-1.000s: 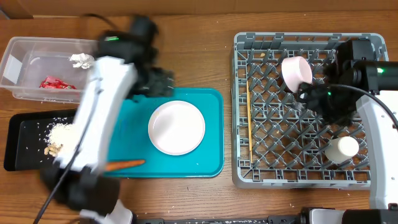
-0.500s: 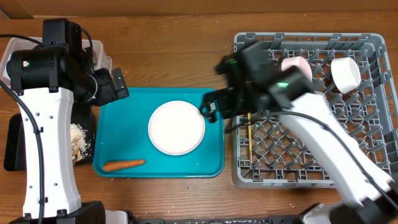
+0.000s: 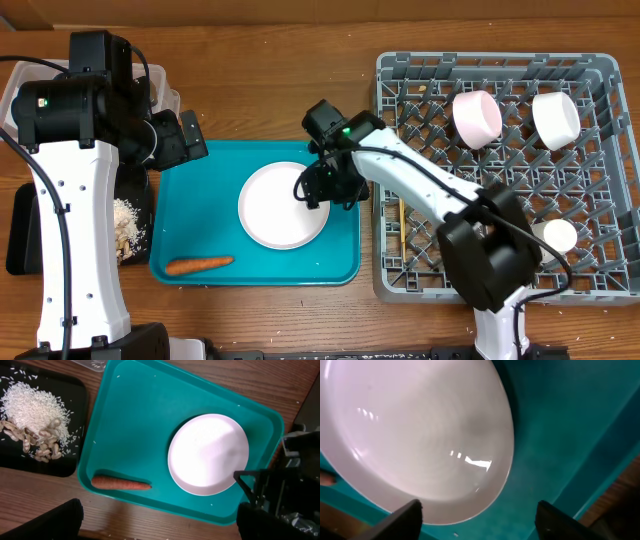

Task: Sort waste into correct bins and load items into the dishwasher
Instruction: 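Move the right gripper to the plate and grasp its rim, then lift the plate with the right gripper into the rack's left side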

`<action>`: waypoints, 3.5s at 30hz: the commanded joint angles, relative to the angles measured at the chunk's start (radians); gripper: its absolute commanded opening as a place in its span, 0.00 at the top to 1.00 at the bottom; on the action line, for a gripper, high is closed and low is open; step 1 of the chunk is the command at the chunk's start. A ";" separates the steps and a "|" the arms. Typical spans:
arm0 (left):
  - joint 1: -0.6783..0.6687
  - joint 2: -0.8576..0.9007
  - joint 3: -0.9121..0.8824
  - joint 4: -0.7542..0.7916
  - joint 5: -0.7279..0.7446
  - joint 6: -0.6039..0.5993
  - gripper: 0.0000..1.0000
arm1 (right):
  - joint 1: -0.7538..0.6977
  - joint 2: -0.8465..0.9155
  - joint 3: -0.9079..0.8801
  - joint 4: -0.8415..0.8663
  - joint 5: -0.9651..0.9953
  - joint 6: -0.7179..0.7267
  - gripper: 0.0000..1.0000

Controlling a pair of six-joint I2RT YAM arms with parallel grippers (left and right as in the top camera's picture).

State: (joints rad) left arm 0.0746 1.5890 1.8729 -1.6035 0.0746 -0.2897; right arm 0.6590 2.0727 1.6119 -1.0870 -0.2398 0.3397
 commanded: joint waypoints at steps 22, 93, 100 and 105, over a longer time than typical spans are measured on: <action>0.004 0.006 -0.060 0.030 0.004 -0.013 0.00 | -0.006 0.097 0.002 0.066 0.027 0.041 0.96; 0.004 0.006 -0.060 0.030 -0.004 -0.002 0.00 | -0.114 -0.364 -0.115 -0.282 1.077 0.589 0.96; 0.004 0.006 -0.060 0.030 -0.008 0.008 0.00 | -0.054 -0.354 -0.115 -0.280 1.075 0.604 0.96; 0.004 0.006 -0.060 0.030 -0.007 0.017 0.00 | -0.061 -0.357 -0.113 -0.291 1.078 0.604 0.96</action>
State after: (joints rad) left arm 0.0746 1.5898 1.8179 -1.5780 0.0742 -0.2871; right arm 0.5961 1.7115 1.4982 -1.3781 0.8673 0.9283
